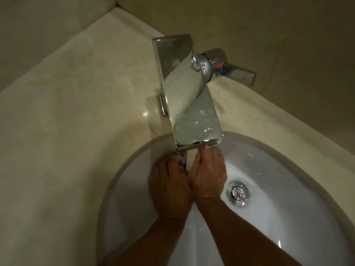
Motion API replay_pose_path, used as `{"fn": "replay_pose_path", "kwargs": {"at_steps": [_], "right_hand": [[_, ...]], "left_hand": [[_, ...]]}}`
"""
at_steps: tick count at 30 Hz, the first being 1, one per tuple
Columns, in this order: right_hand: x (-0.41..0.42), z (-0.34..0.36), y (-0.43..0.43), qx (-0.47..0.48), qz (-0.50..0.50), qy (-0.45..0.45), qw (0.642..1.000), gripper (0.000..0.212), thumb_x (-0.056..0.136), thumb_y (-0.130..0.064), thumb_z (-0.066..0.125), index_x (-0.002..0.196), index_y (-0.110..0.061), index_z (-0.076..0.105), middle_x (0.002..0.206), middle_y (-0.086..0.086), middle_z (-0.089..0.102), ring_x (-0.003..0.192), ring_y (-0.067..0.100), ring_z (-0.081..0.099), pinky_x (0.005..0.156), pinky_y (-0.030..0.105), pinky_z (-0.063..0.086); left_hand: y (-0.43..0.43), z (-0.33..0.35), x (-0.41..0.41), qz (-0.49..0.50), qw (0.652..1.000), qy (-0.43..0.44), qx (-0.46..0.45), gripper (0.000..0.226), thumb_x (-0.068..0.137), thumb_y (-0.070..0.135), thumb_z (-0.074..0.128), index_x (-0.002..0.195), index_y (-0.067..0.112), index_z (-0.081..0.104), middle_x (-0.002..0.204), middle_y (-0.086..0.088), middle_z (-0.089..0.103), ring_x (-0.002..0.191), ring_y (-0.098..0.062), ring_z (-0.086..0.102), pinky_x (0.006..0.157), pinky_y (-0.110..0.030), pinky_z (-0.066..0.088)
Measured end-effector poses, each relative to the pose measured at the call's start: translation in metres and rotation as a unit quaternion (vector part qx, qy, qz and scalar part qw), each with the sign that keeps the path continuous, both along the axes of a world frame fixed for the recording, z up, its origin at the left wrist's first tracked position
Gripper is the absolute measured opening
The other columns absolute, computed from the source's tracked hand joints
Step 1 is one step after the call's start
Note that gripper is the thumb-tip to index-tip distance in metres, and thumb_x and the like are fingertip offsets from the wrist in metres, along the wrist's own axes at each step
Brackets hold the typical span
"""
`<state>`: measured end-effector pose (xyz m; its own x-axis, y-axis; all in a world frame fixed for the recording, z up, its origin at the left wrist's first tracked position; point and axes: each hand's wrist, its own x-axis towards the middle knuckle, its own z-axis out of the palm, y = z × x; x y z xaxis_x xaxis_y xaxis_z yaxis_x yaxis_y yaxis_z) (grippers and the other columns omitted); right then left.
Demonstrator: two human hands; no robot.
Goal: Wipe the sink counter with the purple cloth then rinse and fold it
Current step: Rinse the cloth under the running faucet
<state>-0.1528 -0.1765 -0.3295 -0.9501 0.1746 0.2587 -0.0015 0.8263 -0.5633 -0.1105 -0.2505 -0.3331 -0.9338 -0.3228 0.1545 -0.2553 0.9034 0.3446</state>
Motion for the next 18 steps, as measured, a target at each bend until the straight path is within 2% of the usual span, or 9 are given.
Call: {"fn": "replay_pose_path", "kwargs": {"at_steps": [4,7,9,11,12,13,15,16,18], "right_hand": [[-0.002,0.013,-0.002,-0.081,-0.005,-0.081,0.993,0.033,0.096,-0.039,0.037,0.087,-0.018,0.060,0.090,0.004,0.062,0.086,0.027,0.057,0.073,0.042,0.050],[-0.003,0.037,0.002,-0.262,-0.085,-0.143,0.951,0.032,0.094,-0.042,0.046,0.077,-0.019,0.061,0.081,-0.002,0.064,0.080,0.022,0.059,0.072,0.038,0.047],[-0.006,0.057,0.012,-0.418,-0.170,-0.169,0.876,0.037,0.090,-0.040,0.053,0.063,-0.017,0.061,0.067,-0.002,0.063,0.072,0.022,0.060,0.069,0.036,0.045],[-0.002,0.071,0.019,-0.617,-0.195,-0.172,0.742,0.040,0.085,-0.041,0.057,0.051,-0.020,0.056,0.056,-0.002,0.054,0.059,0.018,0.054,0.067,0.034,0.045],[0.003,0.073,0.019,-0.659,-0.195,-0.171,0.706,0.037,0.084,-0.041,0.058,0.052,-0.021,0.056,0.054,-0.002,0.051,0.055,0.017,0.051,0.064,0.033,0.044],[0.010,0.069,0.017,-0.639,-0.182,-0.180,0.726,0.032,0.084,-0.039,0.059,0.058,-0.021,0.059,0.055,-0.003,0.052,0.055,0.016,0.051,0.062,0.032,0.044],[0.031,0.051,0.008,-0.436,-0.122,-0.180,0.873,0.022,0.089,-0.038,0.060,0.075,-0.022,0.062,0.066,-0.007,0.061,0.066,0.017,0.058,0.064,0.032,0.044],[0.040,0.037,0.004,-0.336,-0.089,-0.151,0.925,0.019,0.092,-0.040,0.057,0.081,-0.025,0.061,0.074,-0.009,0.062,0.074,0.018,0.060,0.068,0.033,0.045],[0.049,0.020,-0.002,-0.260,-0.052,-0.090,0.960,0.024,0.094,-0.041,0.044,0.093,-0.026,0.062,0.090,-0.011,0.060,0.088,0.018,0.058,0.078,0.036,0.046]], "left_hand": [[0.002,0.035,-0.007,0.017,0.985,0.031,0.169,0.022,0.092,0.029,0.049,0.098,0.013,0.064,0.092,-0.008,0.065,0.089,-0.030,0.060,0.082,-0.046,0.051],[-0.004,0.064,-0.014,0.028,0.950,-0.025,0.310,0.043,0.089,0.059,0.040,0.093,0.023,0.062,0.091,0.000,0.060,0.087,-0.021,0.061,0.085,-0.045,0.051],[-0.006,0.075,-0.011,-0.005,0.940,-0.028,0.340,0.042,0.089,0.062,0.037,0.089,0.028,0.062,0.093,0.004,0.061,0.088,-0.014,0.061,0.083,-0.039,0.052],[-0.006,0.084,-0.003,-0.008,0.932,0.019,0.363,0.032,0.090,0.057,0.041,0.082,0.031,0.058,0.086,0.007,0.060,0.081,-0.008,0.060,0.073,-0.032,0.052],[-0.005,0.086,0.001,-0.001,0.930,0.037,0.366,0.028,0.091,0.055,0.044,0.080,0.032,0.055,0.082,0.008,0.059,0.077,-0.006,0.059,0.068,-0.030,0.051],[-0.005,0.085,0.004,-0.001,0.934,0.042,0.354,0.023,0.093,0.051,0.048,0.079,0.033,0.052,0.080,0.009,0.058,0.074,-0.005,0.058,0.065,-0.027,0.050],[-0.006,0.079,0.006,-0.047,0.964,0.038,0.260,0.010,0.095,0.040,0.052,0.088,0.033,0.053,0.087,0.009,0.057,0.079,-0.006,0.056,0.069,-0.022,0.047],[-0.008,0.074,0.007,-0.093,0.981,0.042,0.166,0.011,0.094,0.035,0.052,0.097,0.026,0.057,0.094,0.004,0.059,0.086,-0.013,0.057,0.074,-0.027,0.047],[-0.014,0.055,0.006,-0.234,0.971,0.045,-0.018,0.028,0.090,0.033,0.055,0.110,0.014,0.061,0.105,-0.006,0.065,0.099,-0.029,0.059,0.082,-0.043,0.050]]}}
